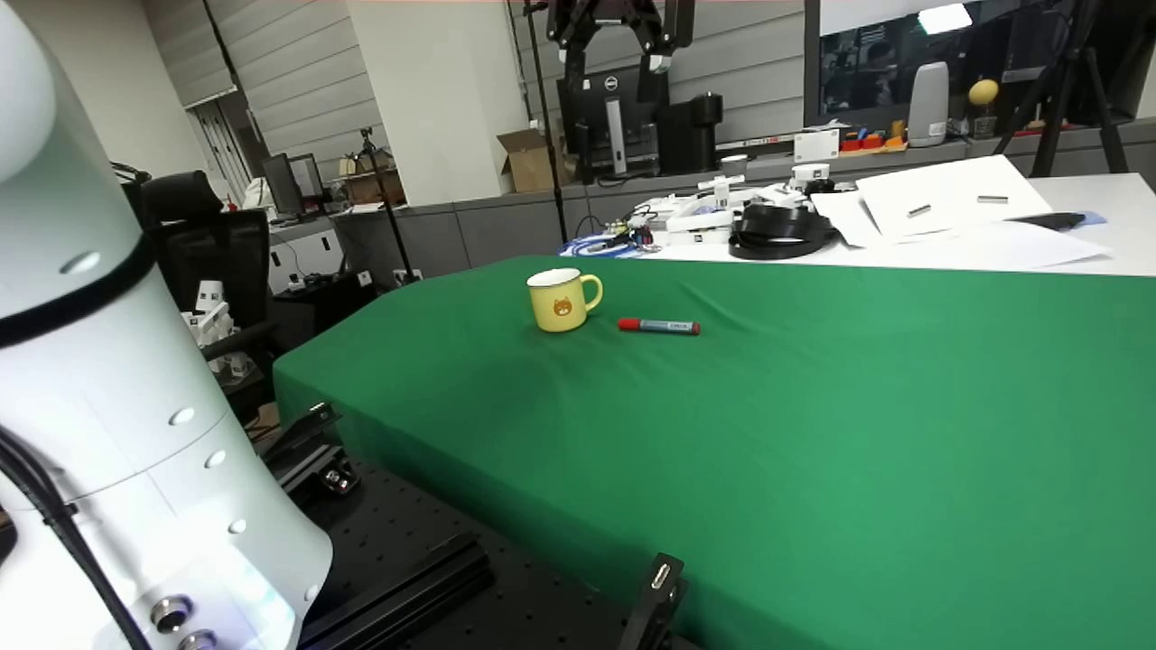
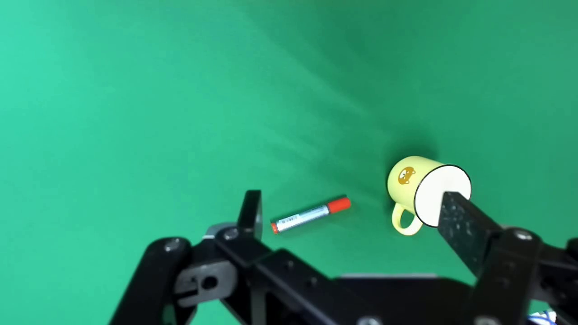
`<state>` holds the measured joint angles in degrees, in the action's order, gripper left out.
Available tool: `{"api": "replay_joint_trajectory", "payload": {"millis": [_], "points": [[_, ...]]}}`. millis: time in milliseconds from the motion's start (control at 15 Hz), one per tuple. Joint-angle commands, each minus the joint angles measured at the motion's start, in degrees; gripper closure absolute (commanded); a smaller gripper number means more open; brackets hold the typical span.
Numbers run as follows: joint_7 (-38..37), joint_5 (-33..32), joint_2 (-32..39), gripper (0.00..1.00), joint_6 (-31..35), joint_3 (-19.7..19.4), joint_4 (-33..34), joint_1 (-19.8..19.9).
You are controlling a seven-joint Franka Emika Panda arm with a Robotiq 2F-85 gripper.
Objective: Put the marker in the mug
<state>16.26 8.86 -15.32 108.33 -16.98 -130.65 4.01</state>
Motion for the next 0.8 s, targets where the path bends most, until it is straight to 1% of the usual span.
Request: {"api": "replay_joint_trajectory", "payload": {"millis": [0, 67, 133, 200, 400, 733], "points": [[0.37, 0.41, 0.17, 0.0, -0.17, 1.51, 0.11, 1.65], [1.98, 1.1, 1.45, 0.0, -0.69, 1.34, 1.33, 1.33], [5.64, 1.08, 2.65, 0.0, -1.38, 1.26, 2.43, 0.88], [9.34, 0.14, 3.96, 0.0, -2.02, 1.41, 3.49, 0.49], [17.1, -2.29, 9.15, 0.0, -1.81, 2.46, 7.03, 0.26], [28.09, -7.55, 20.04, 0.0, -0.68, 5.6, 15.23, 0.99]]}}
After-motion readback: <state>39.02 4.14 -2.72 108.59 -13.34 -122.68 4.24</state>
